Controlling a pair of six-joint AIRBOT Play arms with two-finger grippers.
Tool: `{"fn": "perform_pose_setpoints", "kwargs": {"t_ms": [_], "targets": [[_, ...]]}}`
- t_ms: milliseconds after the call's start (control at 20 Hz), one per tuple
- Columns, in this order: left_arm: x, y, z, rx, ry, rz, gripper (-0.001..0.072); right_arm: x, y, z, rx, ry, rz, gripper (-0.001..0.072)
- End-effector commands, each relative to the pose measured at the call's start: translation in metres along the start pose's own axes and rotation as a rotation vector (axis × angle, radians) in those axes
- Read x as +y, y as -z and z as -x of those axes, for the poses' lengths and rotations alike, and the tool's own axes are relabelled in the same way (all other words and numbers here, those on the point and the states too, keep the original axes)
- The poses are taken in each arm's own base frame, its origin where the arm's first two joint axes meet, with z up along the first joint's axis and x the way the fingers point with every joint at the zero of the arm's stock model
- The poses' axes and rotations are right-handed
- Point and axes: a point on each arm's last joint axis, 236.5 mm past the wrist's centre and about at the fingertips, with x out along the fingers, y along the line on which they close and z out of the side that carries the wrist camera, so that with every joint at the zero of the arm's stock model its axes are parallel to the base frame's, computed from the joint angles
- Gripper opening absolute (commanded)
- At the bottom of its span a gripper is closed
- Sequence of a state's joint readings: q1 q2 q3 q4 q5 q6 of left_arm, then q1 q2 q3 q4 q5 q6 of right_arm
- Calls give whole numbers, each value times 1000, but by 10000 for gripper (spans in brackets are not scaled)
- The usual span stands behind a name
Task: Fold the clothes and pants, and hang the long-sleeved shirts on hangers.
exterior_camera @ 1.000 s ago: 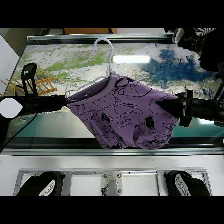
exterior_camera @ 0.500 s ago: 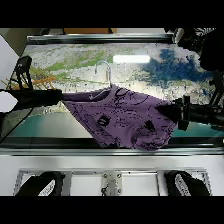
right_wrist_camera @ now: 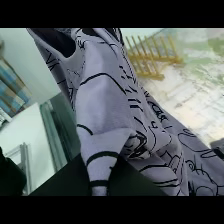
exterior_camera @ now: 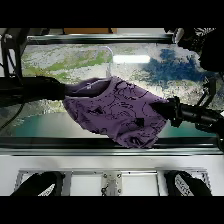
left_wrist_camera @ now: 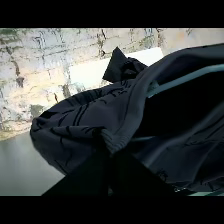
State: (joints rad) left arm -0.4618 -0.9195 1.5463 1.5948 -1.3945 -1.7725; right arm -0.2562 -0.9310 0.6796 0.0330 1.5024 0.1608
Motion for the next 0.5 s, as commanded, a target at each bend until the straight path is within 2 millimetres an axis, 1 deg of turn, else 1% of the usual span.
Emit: {"fn": "perform_pose_setpoints", "kwargs": {"t_ms": [0,100,200,300,350,450], "targets": [[6,-22,38,-47,-94,-45,17,23,-12,-19,-76,-122,-10,16],[9,-29,44,-22,-130,-48,17,34,-20,-24,-91,-155,3,16],[7,-28,40,32,-158,-66,17,41,-28,-26,-93,-167,31,16],[8,-26,38,63,-202,-82,17,41,-41,-27,-115,-144,35,16],[2,-26,36,63,-196,-94,17,39,-47,-27,-129,-124,38,16],[-22,-25,35,36,-141,-119,17,38,-51,-27,-133,-107,46,16]]}}
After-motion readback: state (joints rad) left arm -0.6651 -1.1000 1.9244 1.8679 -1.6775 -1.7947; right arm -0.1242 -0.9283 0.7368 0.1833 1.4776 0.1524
